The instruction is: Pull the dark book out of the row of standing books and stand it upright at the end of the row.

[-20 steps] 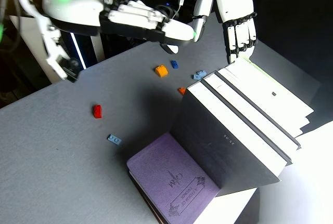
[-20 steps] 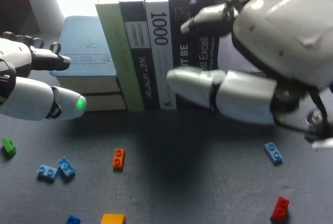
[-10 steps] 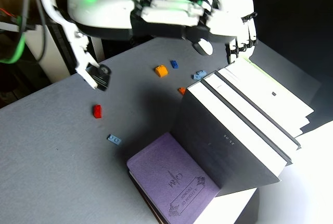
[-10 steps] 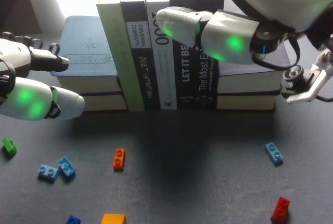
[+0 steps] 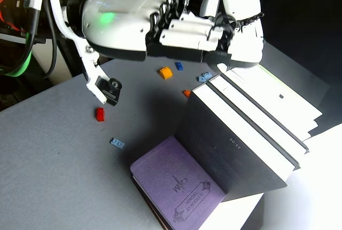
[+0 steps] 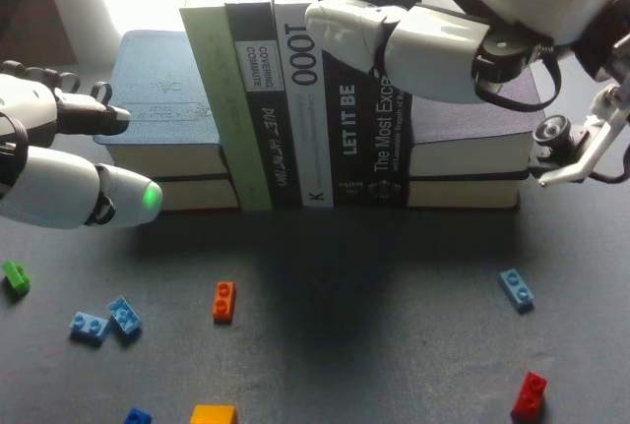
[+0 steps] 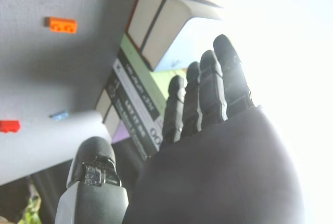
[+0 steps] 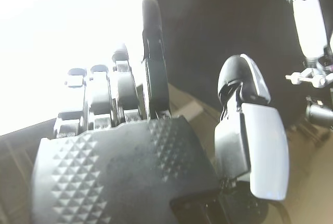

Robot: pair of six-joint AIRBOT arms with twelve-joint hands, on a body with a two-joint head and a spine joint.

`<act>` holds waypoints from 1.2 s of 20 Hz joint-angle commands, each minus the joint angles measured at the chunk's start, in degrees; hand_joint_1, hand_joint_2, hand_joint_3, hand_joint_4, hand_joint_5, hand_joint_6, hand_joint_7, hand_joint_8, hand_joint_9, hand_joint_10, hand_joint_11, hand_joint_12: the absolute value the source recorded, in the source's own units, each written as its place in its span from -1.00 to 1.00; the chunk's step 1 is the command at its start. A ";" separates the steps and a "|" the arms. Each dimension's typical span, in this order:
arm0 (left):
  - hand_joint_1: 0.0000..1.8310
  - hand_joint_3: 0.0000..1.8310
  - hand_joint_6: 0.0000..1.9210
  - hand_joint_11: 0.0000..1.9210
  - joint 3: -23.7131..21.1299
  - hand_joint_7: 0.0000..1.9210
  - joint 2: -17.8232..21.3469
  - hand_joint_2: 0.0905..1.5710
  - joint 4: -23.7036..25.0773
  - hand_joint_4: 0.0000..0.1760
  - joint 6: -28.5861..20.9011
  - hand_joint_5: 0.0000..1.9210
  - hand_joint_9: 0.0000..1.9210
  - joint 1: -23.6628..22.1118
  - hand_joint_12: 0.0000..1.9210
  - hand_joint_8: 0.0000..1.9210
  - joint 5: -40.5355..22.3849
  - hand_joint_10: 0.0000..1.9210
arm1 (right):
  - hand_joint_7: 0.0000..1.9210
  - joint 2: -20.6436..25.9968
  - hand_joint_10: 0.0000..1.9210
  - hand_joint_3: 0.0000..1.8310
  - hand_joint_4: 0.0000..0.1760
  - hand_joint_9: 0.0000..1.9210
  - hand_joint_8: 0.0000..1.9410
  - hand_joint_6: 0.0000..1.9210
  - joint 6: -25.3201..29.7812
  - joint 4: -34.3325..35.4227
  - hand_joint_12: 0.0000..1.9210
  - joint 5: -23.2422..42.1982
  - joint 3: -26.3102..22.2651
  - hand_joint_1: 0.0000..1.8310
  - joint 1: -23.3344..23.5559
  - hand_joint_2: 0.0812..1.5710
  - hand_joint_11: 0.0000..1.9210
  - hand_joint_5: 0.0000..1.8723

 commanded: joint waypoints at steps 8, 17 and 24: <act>-1.00 -1.00 -1.00 -1.00 0.11 -0.89 0.46 0.48 2.60 -0.47 0.85 -0.88 -0.87 -0.65 -0.49 -1.00 -2.90 -0.99 | -0.78 0.05 -1.00 -1.00 -1.00 -0.98 -1.00 -0.92 0.75 -3.07 -1.00 5.14 0.04 -1.00 -0.72 0.46 -1.00 -0.21; -1.00 -1.00 -1.00 -1.00 0.02 -0.89 0.50 0.48 2.44 -0.47 0.85 -0.88 -0.87 -0.72 -0.48 -1.00 -2.90 -0.99 | -0.78 0.54 -1.00 -1.00 -1.00 -0.98 -1.00 -0.92 -1.23 2.85 -1.00 2.99 -1.25 -1.00 -2.25 0.46 -1.00 -0.21; -1.00 -1.00 -1.00 -1.00 0.16 -0.86 0.43 0.45 2.43 -0.57 1.18 -0.86 -0.86 -1.00 -0.47 -1.00 -3.19 -1.00 | -0.75 2.59 -1.00 -1.00 -1.00 -0.97 -0.99 -0.92 -6.06 5.85 -1.00 3.16 -6.30 -1.00 -2.70 0.45 -1.00 -0.18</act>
